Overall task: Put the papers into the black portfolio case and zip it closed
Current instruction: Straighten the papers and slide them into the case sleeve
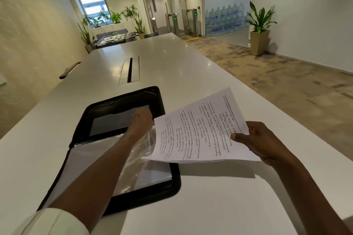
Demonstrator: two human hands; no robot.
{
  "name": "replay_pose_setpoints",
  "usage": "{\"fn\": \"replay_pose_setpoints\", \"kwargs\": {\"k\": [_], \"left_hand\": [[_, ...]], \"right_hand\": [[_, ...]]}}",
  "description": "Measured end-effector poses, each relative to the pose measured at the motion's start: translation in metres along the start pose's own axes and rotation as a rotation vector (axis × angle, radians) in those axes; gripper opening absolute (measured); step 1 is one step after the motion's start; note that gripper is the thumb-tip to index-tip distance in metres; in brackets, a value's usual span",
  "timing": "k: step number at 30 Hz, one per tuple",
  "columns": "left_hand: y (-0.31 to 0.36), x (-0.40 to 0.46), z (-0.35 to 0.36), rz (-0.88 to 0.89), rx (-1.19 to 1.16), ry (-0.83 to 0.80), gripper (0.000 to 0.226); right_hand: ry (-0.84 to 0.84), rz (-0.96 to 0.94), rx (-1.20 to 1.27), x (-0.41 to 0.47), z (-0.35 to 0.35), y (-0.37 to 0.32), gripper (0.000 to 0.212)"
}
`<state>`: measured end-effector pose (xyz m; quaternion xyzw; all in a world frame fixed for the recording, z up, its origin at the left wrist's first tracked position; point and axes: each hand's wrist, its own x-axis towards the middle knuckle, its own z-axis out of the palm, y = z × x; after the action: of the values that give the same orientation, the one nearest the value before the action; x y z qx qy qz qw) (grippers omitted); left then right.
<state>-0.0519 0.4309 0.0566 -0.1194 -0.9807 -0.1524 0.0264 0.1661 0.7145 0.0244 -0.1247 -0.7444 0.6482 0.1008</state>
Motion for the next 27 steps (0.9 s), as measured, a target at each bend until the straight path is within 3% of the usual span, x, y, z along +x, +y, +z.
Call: {"fn": "replay_pose_setpoints", "kwargs": {"k": [9, 17, 22, 27], "left_hand": [[0.022, 0.007, -0.002, 0.016, 0.157, 0.033, 0.013], [0.028, -0.019, 0.008, 0.244, 0.343, 0.148, 0.023], [0.023, -0.049, 0.016, 0.149, 0.266, 0.116, 0.01], [0.02, -0.087, 0.02, 0.028, 0.398, 0.006, 0.018]], "right_hand": [[-0.053, 0.039, -0.045, 0.01, -0.002, -0.005, 0.026], [-0.065, 0.108, -0.058, 0.015, -0.002, -0.012, 0.024], [-0.081, 0.143, -0.065, 0.014, 0.0, -0.012, 0.024], [-0.087, 0.139, -0.058, 0.013, 0.001, -0.01, 0.028]]}}
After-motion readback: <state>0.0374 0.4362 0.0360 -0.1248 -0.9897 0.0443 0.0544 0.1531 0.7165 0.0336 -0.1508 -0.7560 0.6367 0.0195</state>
